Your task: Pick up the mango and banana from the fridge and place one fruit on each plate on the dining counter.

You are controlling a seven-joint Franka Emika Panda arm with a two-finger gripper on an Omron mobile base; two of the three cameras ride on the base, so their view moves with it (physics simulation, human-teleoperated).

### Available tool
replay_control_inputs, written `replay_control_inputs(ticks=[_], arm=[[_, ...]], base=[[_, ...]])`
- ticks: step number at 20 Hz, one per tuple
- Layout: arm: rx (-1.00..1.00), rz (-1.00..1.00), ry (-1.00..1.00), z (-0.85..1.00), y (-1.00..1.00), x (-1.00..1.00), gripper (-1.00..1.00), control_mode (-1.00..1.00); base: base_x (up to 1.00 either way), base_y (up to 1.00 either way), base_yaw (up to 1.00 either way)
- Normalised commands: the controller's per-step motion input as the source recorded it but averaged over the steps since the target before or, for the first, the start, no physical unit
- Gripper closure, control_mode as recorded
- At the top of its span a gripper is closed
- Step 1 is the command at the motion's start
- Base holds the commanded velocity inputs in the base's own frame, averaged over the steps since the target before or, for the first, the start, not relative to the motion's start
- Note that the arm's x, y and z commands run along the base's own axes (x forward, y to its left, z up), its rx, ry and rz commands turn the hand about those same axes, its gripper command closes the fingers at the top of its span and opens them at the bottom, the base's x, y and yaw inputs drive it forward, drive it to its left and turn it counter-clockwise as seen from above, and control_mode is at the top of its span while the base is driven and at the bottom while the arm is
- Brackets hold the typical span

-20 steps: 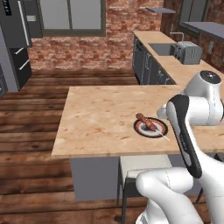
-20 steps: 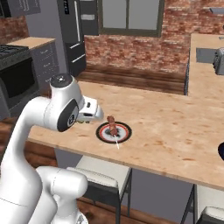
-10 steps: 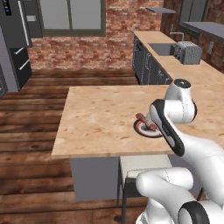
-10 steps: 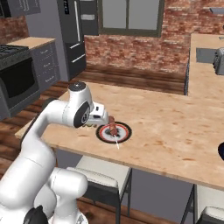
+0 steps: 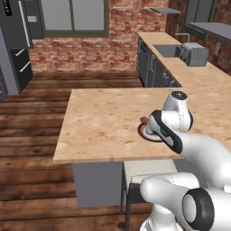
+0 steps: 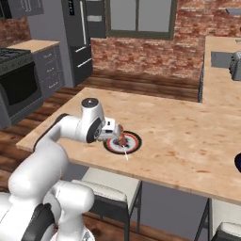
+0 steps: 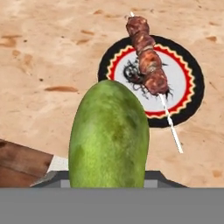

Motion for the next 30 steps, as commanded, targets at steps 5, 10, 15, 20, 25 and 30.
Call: replay_control_inputs(ticks=[5,10,15,20,25,30], arm=[[0.00,0.01,0.00,-0.41,-0.01,0.55,1.00,-1.00],[0.00,0.00,0.01,-0.42,-0.07,0.59,1.00,-1.00],[0.00,0.00,0.00,-0.25,-0.19,0.39,1.00,-1.00],[0.00,0.00,0.09,-0.40,-0.02,0.33,1.00,-1.00],[0.00,0.00,0.04,-0.30,-0.04,0.24,1.00,-1.00],[0.00,0.00,0.08,-0.30,-0.01,0.27,1.00,-1.00]], base=[[0.00,0.00,0.00],[0.00,0.00,0.00],[0.00,0.00,0.00],[0.00,0.00,0.00],[0.00,0.00,0.00],[0.00,0.00,0.00]])
